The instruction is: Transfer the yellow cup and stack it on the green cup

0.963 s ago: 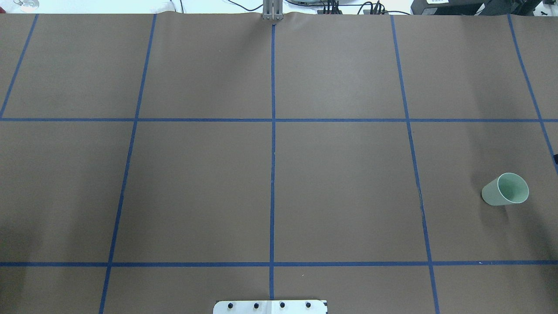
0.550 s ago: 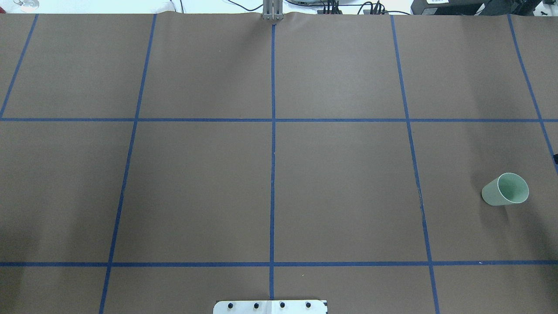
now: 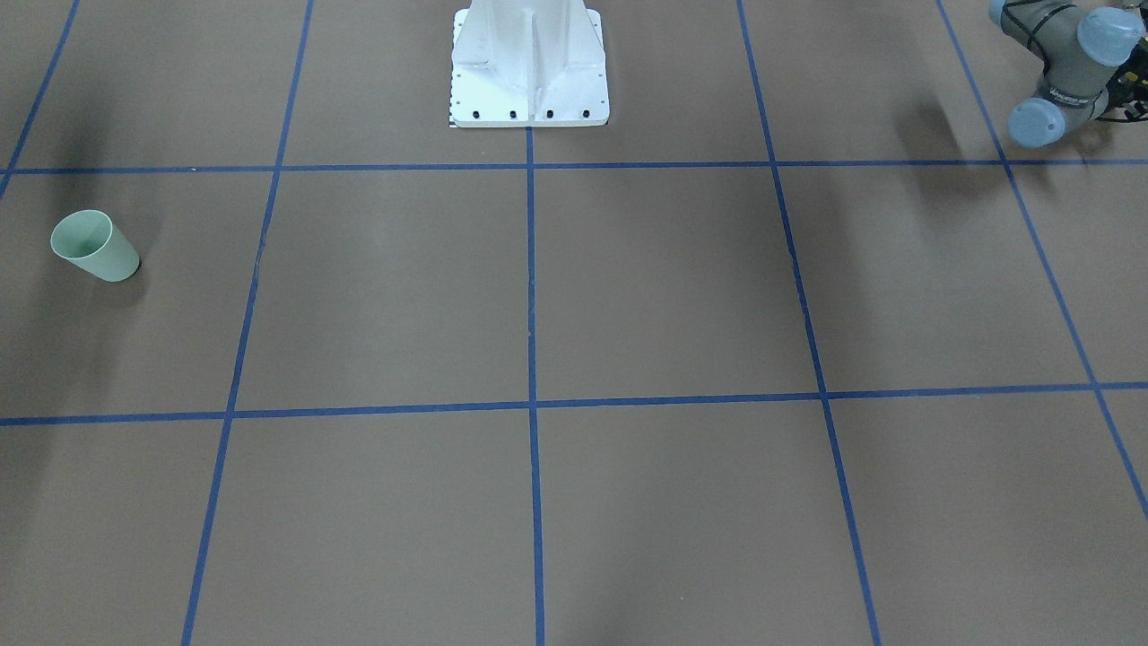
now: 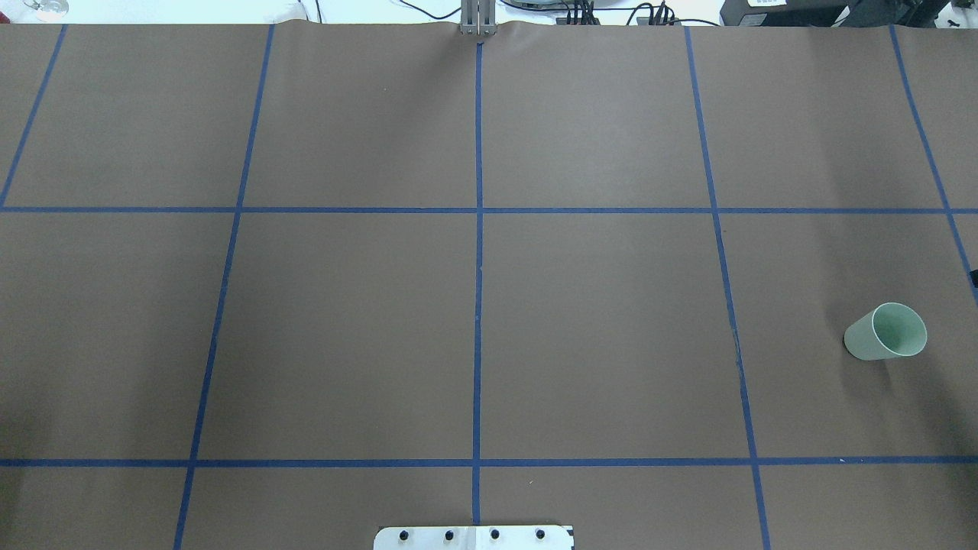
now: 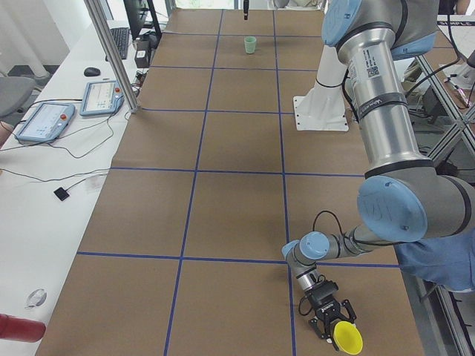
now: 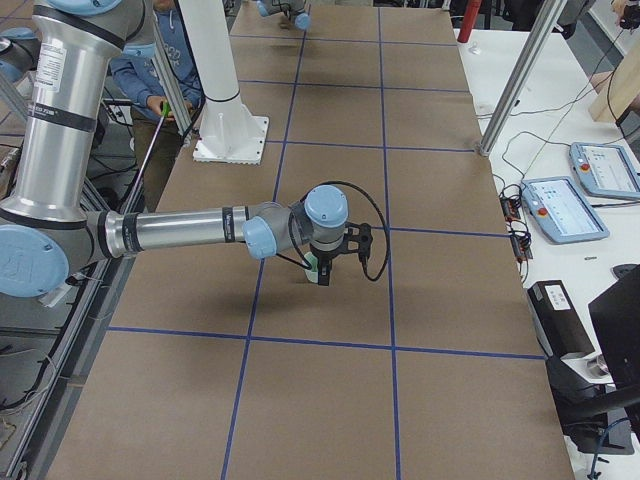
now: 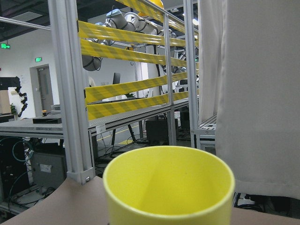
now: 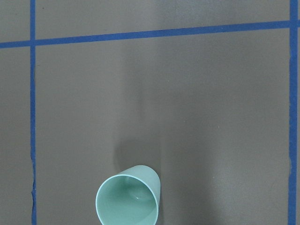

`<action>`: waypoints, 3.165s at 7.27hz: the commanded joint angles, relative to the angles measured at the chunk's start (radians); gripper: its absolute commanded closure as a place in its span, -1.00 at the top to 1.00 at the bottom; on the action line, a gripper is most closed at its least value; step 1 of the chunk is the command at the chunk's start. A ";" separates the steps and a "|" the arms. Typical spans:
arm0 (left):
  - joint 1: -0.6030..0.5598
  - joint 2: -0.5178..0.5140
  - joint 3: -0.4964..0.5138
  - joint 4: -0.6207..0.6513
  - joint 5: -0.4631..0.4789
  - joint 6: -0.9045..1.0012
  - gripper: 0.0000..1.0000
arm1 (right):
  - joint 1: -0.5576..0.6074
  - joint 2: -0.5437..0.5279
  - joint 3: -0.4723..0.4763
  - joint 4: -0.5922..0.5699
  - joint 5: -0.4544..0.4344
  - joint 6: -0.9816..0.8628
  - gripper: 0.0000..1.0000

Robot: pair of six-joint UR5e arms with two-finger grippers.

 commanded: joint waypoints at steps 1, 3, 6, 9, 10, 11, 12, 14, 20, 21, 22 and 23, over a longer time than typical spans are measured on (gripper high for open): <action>-0.024 0.012 0.000 -0.057 0.169 0.122 0.18 | 0.000 -0.001 -0.004 -0.006 -0.001 0.002 1.00; -0.118 -0.007 -0.006 -0.070 0.351 0.230 0.24 | -0.001 0.005 -0.010 -0.006 -0.001 0.039 1.00; -0.280 -0.051 -0.005 -0.336 0.722 0.438 0.25 | -0.003 0.022 -0.011 -0.002 -0.014 0.044 1.00; -0.413 -0.209 0.120 -0.727 0.983 0.810 0.25 | -0.005 0.037 -0.010 0.003 -0.008 0.044 1.00; -0.417 -0.262 0.159 -0.887 1.022 0.944 0.25 | -0.005 0.062 -0.013 -0.002 -0.011 0.044 1.00; -0.423 -0.384 0.193 -0.986 1.051 1.047 0.24 | -0.006 0.077 -0.014 -0.002 -0.018 0.044 1.00; -0.425 -0.496 0.204 -1.064 1.050 1.124 0.24 | -0.006 0.111 -0.031 0.003 -0.018 0.044 1.00; -0.433 -0.565 0.198 -1.297 1.039 1.312 0.12 | -0.008 0.166 -0.065 -0.002 -0.026 0.044 1.00; -0.306 -0.977 0.189 -1.553 0.765 1.794 0.21 | -0.067 0.325 -0.080 -0.006 -0.026 0.178 1.00; -0.301 -1.008 0.172 -1.553 0.561 1.932 0.20 | -0.077 0.384 -0.080 -0.008 -0.026 0.186 1.00; -0.301 -1.031 0.170 -1.545 0.419 1.966 0.20 | -0.112 0.421 -0.089 -0.008 -0.029 0.201 1.00; -0.301 -1.062 0.167 -1.554 0.349 1.990 0.20 | -0.139 0.479 -0.091 -0.008 -0.052 0.274 1.00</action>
